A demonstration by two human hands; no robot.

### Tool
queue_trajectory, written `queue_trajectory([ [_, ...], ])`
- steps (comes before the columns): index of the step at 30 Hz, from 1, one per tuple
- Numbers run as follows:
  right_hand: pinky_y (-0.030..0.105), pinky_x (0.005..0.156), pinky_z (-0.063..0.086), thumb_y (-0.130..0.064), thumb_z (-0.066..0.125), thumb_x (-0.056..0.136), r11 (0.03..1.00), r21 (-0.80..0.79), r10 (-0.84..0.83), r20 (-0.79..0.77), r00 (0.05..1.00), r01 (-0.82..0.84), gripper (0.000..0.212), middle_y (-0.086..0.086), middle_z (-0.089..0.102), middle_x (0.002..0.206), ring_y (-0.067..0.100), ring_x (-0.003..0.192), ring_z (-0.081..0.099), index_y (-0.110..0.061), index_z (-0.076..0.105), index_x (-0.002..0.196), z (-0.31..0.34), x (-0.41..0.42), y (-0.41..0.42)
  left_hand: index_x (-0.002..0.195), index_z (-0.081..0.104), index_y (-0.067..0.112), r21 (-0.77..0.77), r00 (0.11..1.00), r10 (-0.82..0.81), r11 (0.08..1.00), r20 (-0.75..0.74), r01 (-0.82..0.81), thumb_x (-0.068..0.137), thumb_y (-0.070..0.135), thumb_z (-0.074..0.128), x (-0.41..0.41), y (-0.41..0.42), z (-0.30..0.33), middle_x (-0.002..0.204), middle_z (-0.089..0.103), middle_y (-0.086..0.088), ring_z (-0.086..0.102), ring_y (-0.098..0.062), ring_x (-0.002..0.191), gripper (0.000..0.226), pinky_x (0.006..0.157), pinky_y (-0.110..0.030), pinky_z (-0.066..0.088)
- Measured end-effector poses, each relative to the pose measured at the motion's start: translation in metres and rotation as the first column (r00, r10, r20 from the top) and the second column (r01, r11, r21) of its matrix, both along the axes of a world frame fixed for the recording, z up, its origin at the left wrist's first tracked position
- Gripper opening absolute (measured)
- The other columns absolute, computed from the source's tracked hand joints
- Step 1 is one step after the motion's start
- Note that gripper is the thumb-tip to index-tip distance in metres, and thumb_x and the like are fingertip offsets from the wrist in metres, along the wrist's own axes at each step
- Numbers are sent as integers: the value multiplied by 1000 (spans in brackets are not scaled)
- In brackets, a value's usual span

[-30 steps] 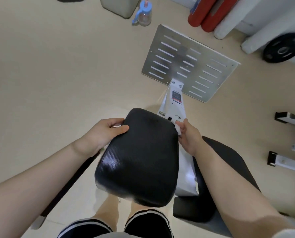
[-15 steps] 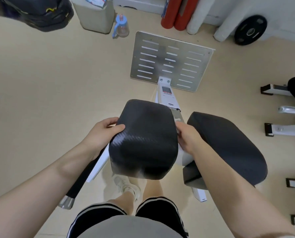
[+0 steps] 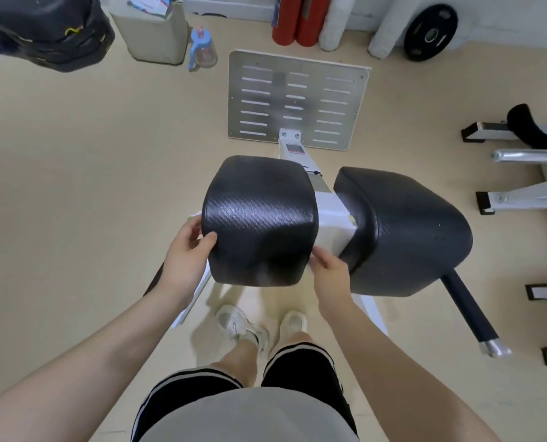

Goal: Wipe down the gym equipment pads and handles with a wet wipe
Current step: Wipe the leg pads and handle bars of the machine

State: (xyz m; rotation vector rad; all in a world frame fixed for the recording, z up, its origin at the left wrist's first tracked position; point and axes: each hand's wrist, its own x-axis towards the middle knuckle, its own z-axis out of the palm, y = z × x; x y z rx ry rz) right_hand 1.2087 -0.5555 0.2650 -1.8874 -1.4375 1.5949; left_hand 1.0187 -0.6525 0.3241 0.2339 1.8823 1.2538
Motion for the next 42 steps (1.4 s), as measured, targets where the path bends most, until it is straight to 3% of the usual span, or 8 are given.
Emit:
queue_trajectory([
  [4,26,93,40,-2,52,91,987,4,-158,-139,978,160,27,1,63,101,15,96,55,-5,63,116,10,-6,7,130,48,24,-46,997,51,998,65,-48,92,4,44,18,-14,-10,120,57,8,54,9,92,43,75,-10,38],
  [9,38,104,40,-10,54,89,1000,3,-14,6,1000,14,26,9,63,106,27,104,57,-12,65,114,-37,15,-30,139,37,36,40,994,-15,999,106,10,78,-16,37,34,-33,-41,130,53,21,48,13,114,80,80,-10,45],
  [16,9,63,33,-4,41,95,977,-205,38,-102,994,-58,16,3,43,92,11,76,39,2,55,102,-91,-14,-83,140,39,27,85,997,7,996,77,-13,70,-21,26,35,-55,-66,139,45,20,38,6,129,86,99,-12,37],
  [21,17,81,32,-4,40,96,962,-80,245,-172,954,-261,37,-17,39,80,-5,72,39,-31,41,72,-79,-47,-120,136,42,24,-67,996,62,996,57,-58,80,-17,29,43,-95,-62,131,50,10,44,-5,126,71,102,-23,34],
  [24,22,62,27,12,41,85,915,300,291,-28,956,-269,37,6,34,66,15,62,31,-12,35,58,-55,-32,-116,132,46,24,-93,997,17,996,78,-10,84,-14,31,46,-114,-56,129,51,10,46,-7,125,63,94,-22,36],
  [31,34,78,42,-9,40,86,789,614,-102,120,987,7,27,12,58,92,26,88,54,-4,63,99,-26,-16,-71,129,50,25,-65,984,-142,987,108,150,92,-2,37,25,-104,-43,133,52,12,48,-5,123,48,107,-28,36],
  [35,8,85,27,-1,42,92,761,643,-212,124,969,85,43,19,53,122,28,110,52,-3,44,135,-27,-48,-81,129,49,23,4,973,-218,976,73,219,91,-8,36,7,-106,-33,132,52,10,48,-4,123,51,97,-19,38],
  [42,1,83,22,-10,35,97,806,549,122,214,969,-222,44,-1,41,138,9,120,35,-16,34,141,-38,-107,-129,105,61,34,18,955,-271,961,-119,275,88,-10,38,-31,-126,-29,114,62,10,61,-6,87,53,77,-13,49],
])
